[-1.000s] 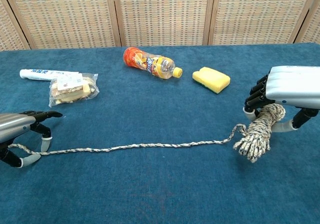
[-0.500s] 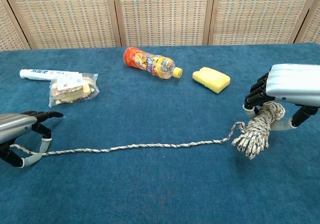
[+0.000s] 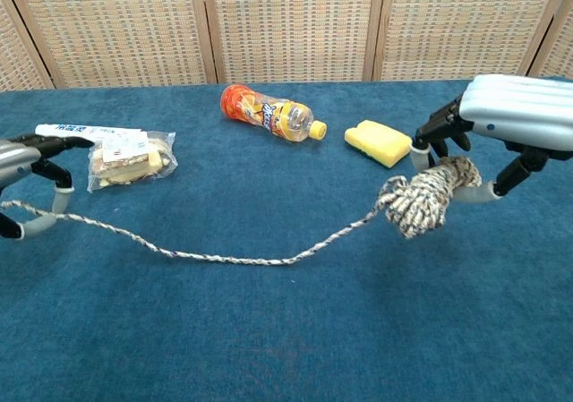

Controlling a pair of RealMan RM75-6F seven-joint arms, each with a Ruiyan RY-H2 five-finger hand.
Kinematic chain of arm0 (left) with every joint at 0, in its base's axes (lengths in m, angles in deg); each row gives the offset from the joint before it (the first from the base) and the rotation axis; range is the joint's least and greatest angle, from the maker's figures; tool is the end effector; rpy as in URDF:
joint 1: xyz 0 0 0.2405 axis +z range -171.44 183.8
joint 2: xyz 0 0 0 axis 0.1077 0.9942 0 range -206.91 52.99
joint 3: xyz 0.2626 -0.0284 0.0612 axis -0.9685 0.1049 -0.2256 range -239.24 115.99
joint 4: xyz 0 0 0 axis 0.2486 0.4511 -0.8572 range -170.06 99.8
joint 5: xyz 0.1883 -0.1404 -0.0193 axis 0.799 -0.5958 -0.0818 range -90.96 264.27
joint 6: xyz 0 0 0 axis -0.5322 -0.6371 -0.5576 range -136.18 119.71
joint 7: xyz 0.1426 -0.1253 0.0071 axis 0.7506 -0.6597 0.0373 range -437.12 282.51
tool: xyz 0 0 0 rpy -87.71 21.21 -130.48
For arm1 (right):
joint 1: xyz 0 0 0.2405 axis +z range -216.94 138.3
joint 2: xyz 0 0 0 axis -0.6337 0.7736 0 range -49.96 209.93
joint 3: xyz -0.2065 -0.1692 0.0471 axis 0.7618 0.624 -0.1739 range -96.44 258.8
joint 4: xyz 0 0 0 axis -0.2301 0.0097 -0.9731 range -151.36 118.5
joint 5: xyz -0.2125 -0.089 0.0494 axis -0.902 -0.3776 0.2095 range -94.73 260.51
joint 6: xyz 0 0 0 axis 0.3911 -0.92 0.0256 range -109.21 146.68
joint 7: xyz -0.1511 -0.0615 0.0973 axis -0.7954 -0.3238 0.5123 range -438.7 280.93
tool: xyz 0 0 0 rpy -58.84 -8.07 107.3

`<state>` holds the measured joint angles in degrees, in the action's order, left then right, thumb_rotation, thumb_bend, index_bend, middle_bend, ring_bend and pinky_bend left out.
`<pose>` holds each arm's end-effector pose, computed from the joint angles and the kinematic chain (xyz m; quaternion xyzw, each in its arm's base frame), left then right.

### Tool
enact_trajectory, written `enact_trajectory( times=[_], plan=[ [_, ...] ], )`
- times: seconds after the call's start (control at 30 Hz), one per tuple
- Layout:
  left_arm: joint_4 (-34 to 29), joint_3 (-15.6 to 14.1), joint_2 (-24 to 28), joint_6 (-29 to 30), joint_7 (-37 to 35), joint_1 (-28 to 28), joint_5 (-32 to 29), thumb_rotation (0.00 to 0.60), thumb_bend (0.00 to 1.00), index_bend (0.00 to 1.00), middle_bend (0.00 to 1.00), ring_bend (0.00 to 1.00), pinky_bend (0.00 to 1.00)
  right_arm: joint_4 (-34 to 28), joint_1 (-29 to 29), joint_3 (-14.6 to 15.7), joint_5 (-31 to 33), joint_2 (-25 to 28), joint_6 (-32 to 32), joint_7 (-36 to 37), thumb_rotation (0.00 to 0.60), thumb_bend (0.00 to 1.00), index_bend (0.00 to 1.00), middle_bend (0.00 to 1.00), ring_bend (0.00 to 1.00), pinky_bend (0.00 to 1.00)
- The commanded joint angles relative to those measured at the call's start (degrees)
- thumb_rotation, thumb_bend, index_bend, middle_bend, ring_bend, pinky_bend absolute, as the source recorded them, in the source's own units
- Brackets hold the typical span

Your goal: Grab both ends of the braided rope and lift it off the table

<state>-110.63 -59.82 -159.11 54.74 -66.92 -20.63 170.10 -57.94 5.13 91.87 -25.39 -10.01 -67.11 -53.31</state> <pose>-0.2841 0.3428 -0.0076 -0.7586 -0.3186 -0.3117 0.4753 -0.2021 -0.3915 0.0010 0.8448 -0.1135 0.4617 0.2457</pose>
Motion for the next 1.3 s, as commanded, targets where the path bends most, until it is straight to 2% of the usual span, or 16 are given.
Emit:
enact_trajectory(
  times=[0.03,0.17,0.2,0.33,0.37,0.5,0.7,0.87,1.0,1.13,1.3],
  plan=[
    [1.6,0.5,2.0,2.5,-1.1,-0.5,2.5,0.600,0.49,0.79,0.00,0.00,0.00,-15.7,3.5,-5.6,4.9,4.8,4.5,-1.7,0.600,0.73,0.63,0.64,0.52,0.59],
    [3.7,0.6,3.3,4.5,-3.0,-0.9,4.8,0.600,0.51,0.80,0.00,0.00,0.00,-27.9,6.2,-9.7,9.2,8.3,10.5,-5.9,0.600,0.74,0.63,0.64,0.52,0.59],
    [3.9,0.6,3.4,4.7,-3.1,-1.0,5.0,0.600,0.51,0.80,0.00,0.00,0.00,-29.0,6.4,-10.2,9.7,8.7,11.2,-6.5,0.600,0.74,0.63,0.64,0.52,0.59],
    [5.7,0.2,4.9,6.3,-5.3,-1.1,6.9,0.600,0.52,0.80,0.00,0.00,0.00,-39.2,10.0,-16.3,16.6,12.0,19.3,-14.5,0.600,0.74,0.63,0.65,0.52,0.59],
    [5.9,0.2,5.6,7.3,-6.6,-0.7,7.0,0.600,0.52,0.80,0.00,0.00,0.00,-41.1,11.9,-19.6,20.3,11.7,22.2,-16.0,0.600,0.74,0.63,0.65,0.52,0.59],
    [7.0,-0.6,6.7,9.3,-9.7,-0.1,8.7,0.600,0.52,0.80,0.00,0.00,0.00,-43.3,15.2,-23.8,28.0,10.7,29.4,-22.8,0.600,0.74,0.63,0.65,0.52,0.59],
    [8.3,-1.9,7.2,12.0,-10.8,0.3,11.4,0.600,0.53,0.80,0.00,0.00,0.00,-43.8,18.3,-28.3,38.8,6.9,33.5,-31.4,0.600,0.74,0.64,0.71,0.56,0.60],
    [6.8,-3.0,8.3,14.3,-10.2,0.2,14.7,0.600,0.54,0.81,0.00,0.00,0.00,-43.5,20.3,-31.2,48.6,3.5,33.1,-39.9,0.600,0.75,0.68,0.79,0.60,0.67],
    [2.7,-4.1,10.5,15.6,-8.6,-0.6,18.2,0.600,0.55,0.81,0.00,0.00,0.00,-43.6,22.1,-33.0,59.1,0.7,30.7,-48.3,0.600,0.79,0.69,0.83,0.64,0.73],
    [-0.3,-4.6,12.4,20.4,-10.5,-1.6,23.8,0.600,0.60,0.82,0.00,0.00,0.00,-43.6,23.6,-33.1,66.6,-1.2,28.1,-55.9,0.600,0.79,0.69,0.84,0.65,0.78],
    [-3.6,-3.6,14.7,25.7,-13.8,-3.3,28.4,0.600,0.70,0.83,0.00,0.00,0.00,-43.2,24.6,-31.8,71.8,-2.4,27.0,-61.6,0.600,0.79,0.69,0.84,0.66,0.80]
  ],
)
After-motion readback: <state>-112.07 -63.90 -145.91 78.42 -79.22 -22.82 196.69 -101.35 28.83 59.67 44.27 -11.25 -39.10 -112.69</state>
